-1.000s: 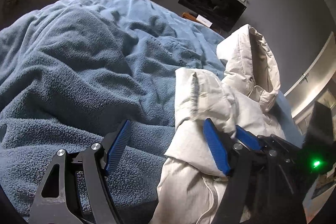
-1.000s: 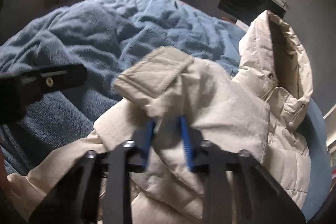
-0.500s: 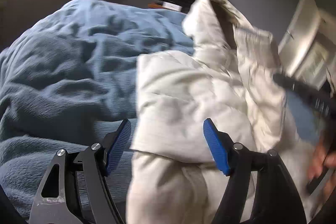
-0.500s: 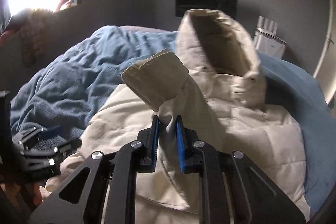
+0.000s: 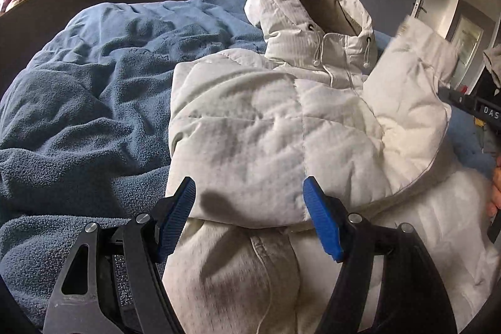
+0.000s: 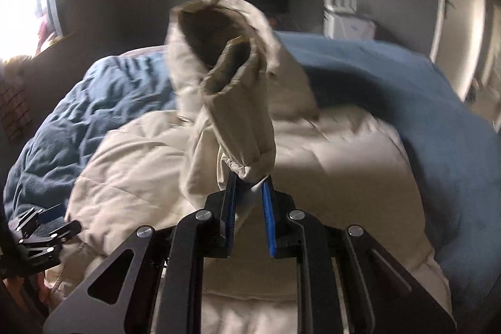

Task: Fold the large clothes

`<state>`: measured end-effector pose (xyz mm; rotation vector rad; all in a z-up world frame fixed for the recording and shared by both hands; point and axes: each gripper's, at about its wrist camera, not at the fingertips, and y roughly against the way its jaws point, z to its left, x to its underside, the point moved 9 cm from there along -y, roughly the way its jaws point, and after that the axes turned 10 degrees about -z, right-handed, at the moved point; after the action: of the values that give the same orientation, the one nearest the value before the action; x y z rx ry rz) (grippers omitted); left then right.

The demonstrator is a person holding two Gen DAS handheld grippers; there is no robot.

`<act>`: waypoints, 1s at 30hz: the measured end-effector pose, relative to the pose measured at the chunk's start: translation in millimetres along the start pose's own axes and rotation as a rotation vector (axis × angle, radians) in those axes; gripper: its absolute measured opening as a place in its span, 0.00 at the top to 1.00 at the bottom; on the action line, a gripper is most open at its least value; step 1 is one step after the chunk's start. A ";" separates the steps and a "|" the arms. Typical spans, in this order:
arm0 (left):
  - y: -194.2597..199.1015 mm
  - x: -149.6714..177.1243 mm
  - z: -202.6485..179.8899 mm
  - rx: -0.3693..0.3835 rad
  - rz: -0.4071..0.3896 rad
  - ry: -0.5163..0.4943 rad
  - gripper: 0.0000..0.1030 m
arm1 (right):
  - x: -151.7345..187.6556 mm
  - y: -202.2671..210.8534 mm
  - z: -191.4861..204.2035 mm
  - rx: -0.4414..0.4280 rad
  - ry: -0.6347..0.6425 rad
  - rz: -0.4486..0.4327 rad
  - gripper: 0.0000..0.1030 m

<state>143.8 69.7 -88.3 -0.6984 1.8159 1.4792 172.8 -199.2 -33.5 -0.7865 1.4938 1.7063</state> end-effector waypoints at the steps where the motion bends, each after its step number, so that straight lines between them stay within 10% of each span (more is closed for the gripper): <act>1: -0.6 0.8 -0.2 -0.002 0.003 -0.003 0.34 | 4.2 -2.9 -7.8 0.008 -0.018 0.013 0.87; 10: -3.4 4.4 0.2 -0.012 0.017 -0.011 0.34 | 65.3 -35.7 -57.4 -0.033 -0.227 0.207 0.85; 15: -2.0 3.3 -1.4 -0.016 0.009 -0.016 0.34 | 66.0 -23.8 -77.6 -0.047 -0.292 0.220 0.50; 30: -3.9 4.9 -1.1 -0.031 0.025 -0.022 0.33 | 30.3 -49.7 -105.6 -0.059 -0.309 0.204 0.49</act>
<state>143.4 67.9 -94.4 -0.6741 1.7954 1.5282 195.9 -296.8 -100.6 -0.3849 1.3495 1.9297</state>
